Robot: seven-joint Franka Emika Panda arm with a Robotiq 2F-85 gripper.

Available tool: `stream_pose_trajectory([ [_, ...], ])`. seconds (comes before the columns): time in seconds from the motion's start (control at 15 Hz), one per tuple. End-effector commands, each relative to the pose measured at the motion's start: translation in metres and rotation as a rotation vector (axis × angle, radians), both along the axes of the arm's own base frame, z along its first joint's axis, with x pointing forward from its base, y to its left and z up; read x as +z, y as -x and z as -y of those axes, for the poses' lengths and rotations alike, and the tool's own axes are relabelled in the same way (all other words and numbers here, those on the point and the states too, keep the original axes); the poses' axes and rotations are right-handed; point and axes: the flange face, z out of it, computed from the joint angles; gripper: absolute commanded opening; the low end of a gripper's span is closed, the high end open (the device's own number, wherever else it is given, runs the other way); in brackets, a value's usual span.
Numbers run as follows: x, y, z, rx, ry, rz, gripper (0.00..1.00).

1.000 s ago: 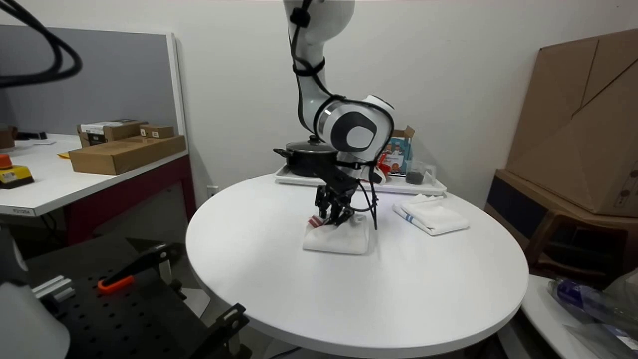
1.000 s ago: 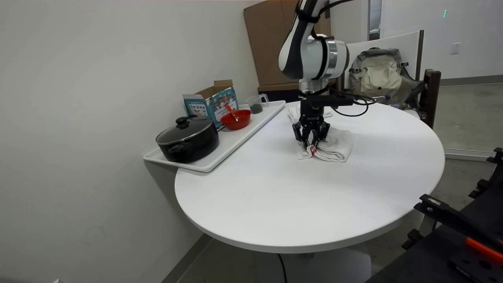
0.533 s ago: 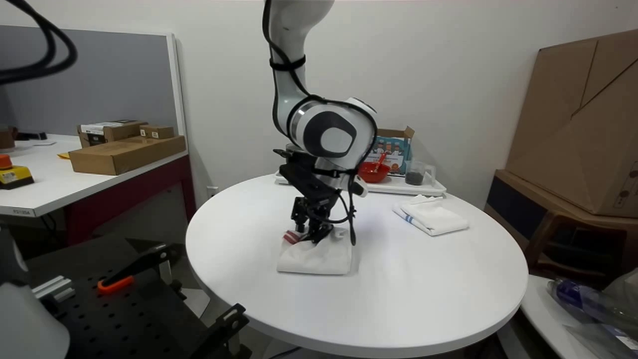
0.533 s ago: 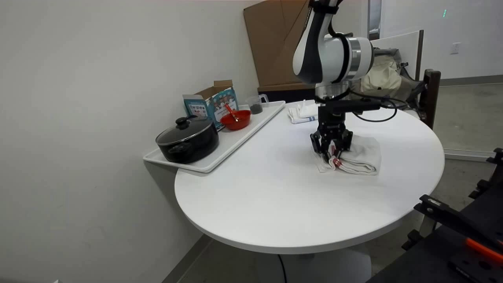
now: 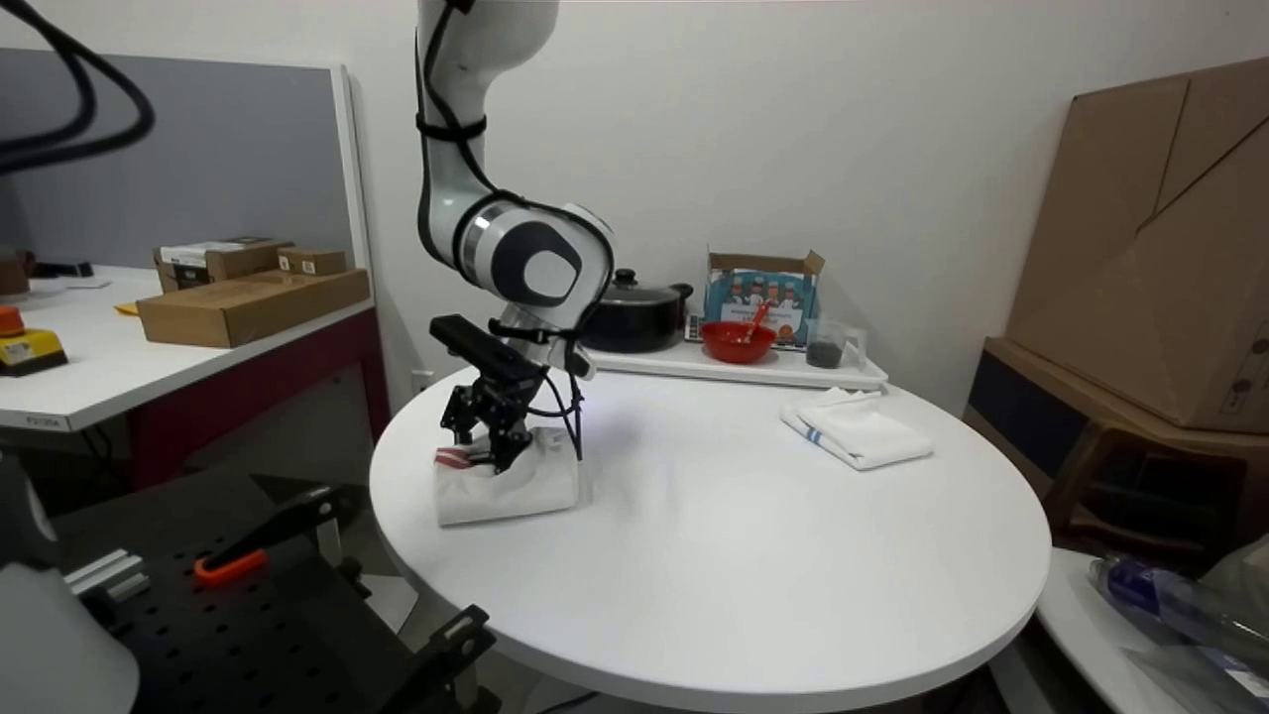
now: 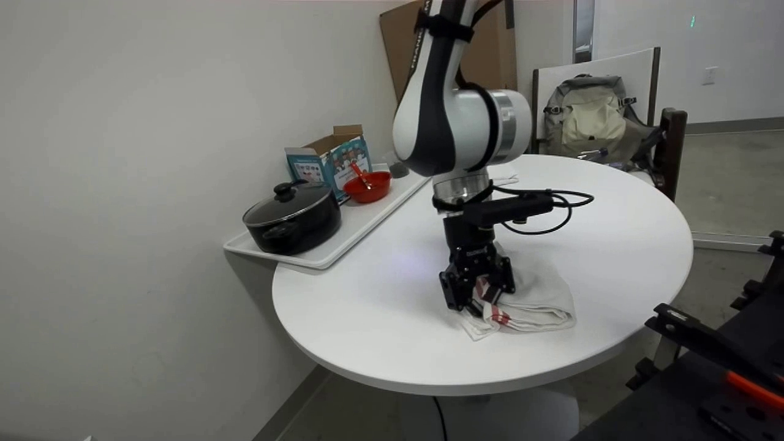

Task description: Use the towel on the center to wipe the table

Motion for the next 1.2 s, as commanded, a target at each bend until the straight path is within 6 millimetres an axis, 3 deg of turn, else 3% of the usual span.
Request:
stream_pose_trajectory([
  [0.0, -0.035, -0.013, -0.073, 0.141, 0.018, 0.014, 0.05],
  [0.2, -0.029, -0.048, -0.105, 0.208, 0.083, 0.065, 0.05],
  [0.4, -0.027, -0.086, -0.105, 0.223, 0.150, 0.098, 0.06],
  [0.67, -0.030, -0.130, -0.069, 0.183, 0.218, 0.112, 0.06],
  [0.87, -0.026, -0.155, -0.024, 0.104, 0.246, 0.123, 0.06],
  [1.13, -0.022, -0.165, 0.036, -0.023, 0.243, 0.123, 0.06],
])
